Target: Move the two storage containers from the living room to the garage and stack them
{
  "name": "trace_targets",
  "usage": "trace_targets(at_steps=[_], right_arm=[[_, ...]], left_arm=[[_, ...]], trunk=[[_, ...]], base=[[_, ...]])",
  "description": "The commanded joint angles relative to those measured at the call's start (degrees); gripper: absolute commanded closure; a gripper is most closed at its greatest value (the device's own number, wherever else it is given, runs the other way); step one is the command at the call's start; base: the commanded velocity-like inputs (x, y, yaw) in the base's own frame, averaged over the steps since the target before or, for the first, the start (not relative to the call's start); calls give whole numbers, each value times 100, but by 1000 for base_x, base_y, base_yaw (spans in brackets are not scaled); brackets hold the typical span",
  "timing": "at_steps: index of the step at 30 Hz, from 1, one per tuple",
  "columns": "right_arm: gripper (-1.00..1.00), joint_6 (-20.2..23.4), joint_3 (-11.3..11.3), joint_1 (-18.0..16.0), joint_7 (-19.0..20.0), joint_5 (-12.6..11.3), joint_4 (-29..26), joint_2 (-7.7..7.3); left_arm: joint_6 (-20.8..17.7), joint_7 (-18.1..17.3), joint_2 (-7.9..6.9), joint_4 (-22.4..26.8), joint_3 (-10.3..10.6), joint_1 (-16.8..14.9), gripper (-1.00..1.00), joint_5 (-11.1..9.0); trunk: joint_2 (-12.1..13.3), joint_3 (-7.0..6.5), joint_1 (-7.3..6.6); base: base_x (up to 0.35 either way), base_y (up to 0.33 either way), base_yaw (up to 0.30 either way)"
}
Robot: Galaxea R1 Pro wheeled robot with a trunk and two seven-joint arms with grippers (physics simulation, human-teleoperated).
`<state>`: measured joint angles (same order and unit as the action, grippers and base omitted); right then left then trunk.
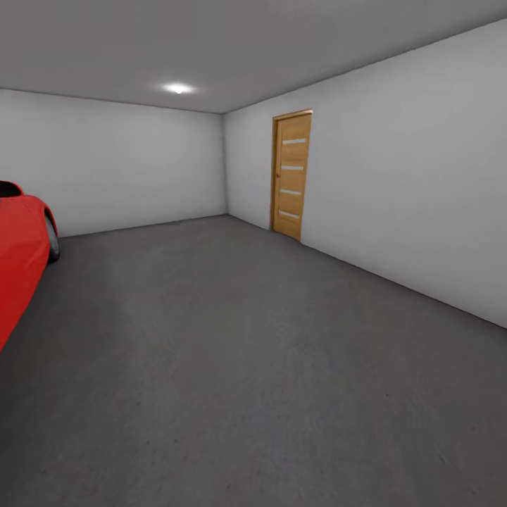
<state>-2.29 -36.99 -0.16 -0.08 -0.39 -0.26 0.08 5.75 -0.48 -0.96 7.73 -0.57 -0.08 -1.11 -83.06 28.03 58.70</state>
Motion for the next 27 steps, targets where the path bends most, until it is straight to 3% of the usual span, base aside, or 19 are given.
trace_targets(at_steps=[1,12,27], right_arm=[[-100,-17,-10,-2,-1,-5,2,0],[-100,-278,-8,-2,-1,-12,5,0],[-100,-298,-3,-2,-1,-13,7,0]], left_arm=[[14,-5,0,0,-4,-1,-100,-12],[14,-5,0,0,-4,-1,-100,-12],[14,-5,0,0,-4,-1,-100,-12]], trunk=[[-2,5,3],[-2,5,3],[-2,5,3]], base=[[322,0,1],[322,0,0],[322,0,0]])
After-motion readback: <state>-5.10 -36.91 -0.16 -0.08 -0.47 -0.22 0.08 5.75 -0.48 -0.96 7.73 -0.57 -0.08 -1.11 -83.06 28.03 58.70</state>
